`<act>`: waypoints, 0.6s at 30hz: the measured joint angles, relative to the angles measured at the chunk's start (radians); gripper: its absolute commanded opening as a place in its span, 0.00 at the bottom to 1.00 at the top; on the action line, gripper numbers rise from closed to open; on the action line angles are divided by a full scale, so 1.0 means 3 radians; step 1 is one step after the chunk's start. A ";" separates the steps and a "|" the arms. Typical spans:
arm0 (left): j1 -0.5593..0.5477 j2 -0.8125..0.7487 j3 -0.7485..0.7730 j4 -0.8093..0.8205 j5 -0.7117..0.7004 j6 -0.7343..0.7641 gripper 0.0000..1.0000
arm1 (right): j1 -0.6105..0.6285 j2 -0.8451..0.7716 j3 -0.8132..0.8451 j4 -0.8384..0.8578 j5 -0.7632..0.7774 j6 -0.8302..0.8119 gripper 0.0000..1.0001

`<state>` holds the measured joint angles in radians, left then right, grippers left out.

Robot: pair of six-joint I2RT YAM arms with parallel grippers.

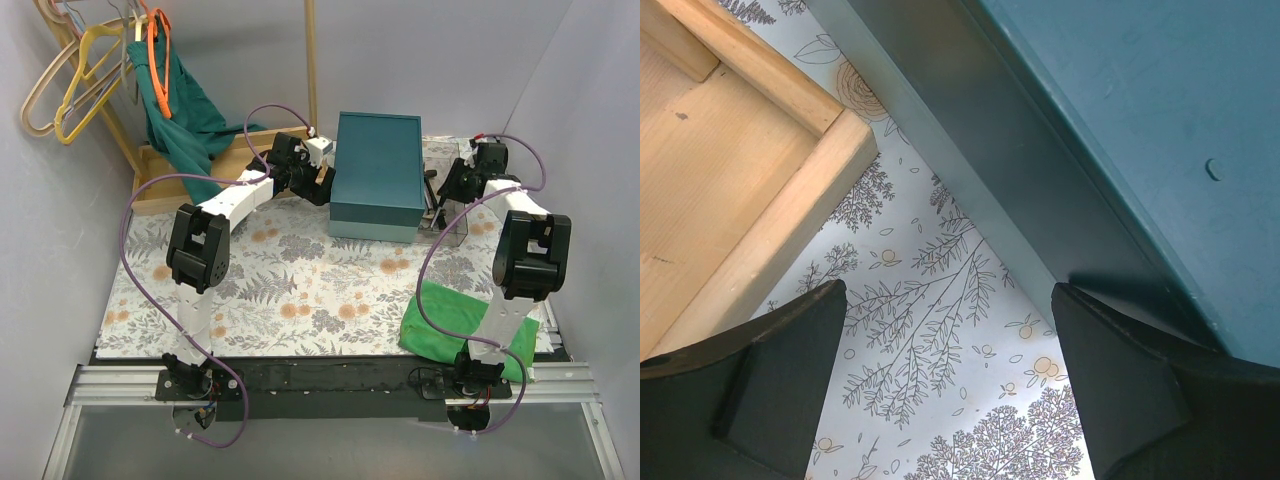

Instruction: Sort the tools into containers

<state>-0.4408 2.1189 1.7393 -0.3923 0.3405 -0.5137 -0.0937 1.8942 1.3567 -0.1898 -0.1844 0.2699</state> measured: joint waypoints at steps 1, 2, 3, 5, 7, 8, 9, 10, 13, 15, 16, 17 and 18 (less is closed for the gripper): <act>0.0000 0.0000 -0.0004 0.0003 0.0000 0.0000 0.84 | 0.0009 0.0003 0.0013 -0.0013 0.0023 -0.0003 0.40; -0.0001 0.0000 -0.0009 0.0003 0.0000 0.0000 0.84 | 0.0015 0.0003 0.0029 -0.0024 0.0047 -0.0005 0.40; -0.0001 0.0000 -0.0015 0.0001 0.0000 -0.0001 0.84 | 0.0018 0.0003 0.0042 -0.0036 0.0074 -0.0011 0.40; -0.0001 0.0000 -0.0032 0.0000 0.0000 -0.0003 0.84 | 0.0019 0.0003 0.0053 -0.0053 0.0111 -0.0017 0.40; -0.0001 0.0000 -0.0036 -0.0001 0.0000 -0.0009 0.84 | 0.0019 0.0004 0.0053 -0.0071 0.0161 -0.0022 0.40; -0.0003 0.0000 -0.0036 -0.0001 0.0000 -0.0009 0.84 | 0.0019 0.0006 0.0053 -0.0072 0.0177 -0.0022 0.40; -0.0003 0.0000 -0.0036 -0.0001 0.0000 -0.0010 0.84 | 0.0019 0.0011 0.0052 -0.0067 0.0186 -0.0022 0.39; -0.0003 0.0000 -0.0036 -0.0001 0.0000 -0.0011 0.84 | 0.0019 0.0019 0.0051 -0.0058 0.0195 -0.0022 0.32; -0.0003 0.0000 -0.0036 -0.0003 0.0000 -0.0011 0.84 | 0.0024 0.0083 0.0043 0.0018 0.0193 -0.0051 0.15; -0.0003 0.0000 -0.0036 -0.0005 -0.0001 -0.0011 0.84 | 0.0034 0.0144 0.0045 0.0085 0.0160 -0.0071 0.12; -0.0003 0.0000 -0.0036 -0.0006 -0.0003 -0.0011 0.84 | 0.0038 0.0174 0.0045 0.0112 0.0142 -0.0090 0.10; -0.0004 0.0000 -0.0037 -0.0008 -0.0005 -0.0011 0.84 | 0.0043 0.0198 0.0047 0.0127 0.0113 -0.0109 0.09; -0.0004 0.0000 -0.0037 -0.0009 -0.0008 -0.0011 0.84 | 0.0048 0.0219 0.0052 0.0141 0.0079 -0.0126 0.08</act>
<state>-0.4419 2.1189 1.7283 -0.3950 0.3382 -0.5171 -0.0792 1.9598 1.3724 -0.1474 -0.1608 0.2321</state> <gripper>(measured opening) 0.839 0.109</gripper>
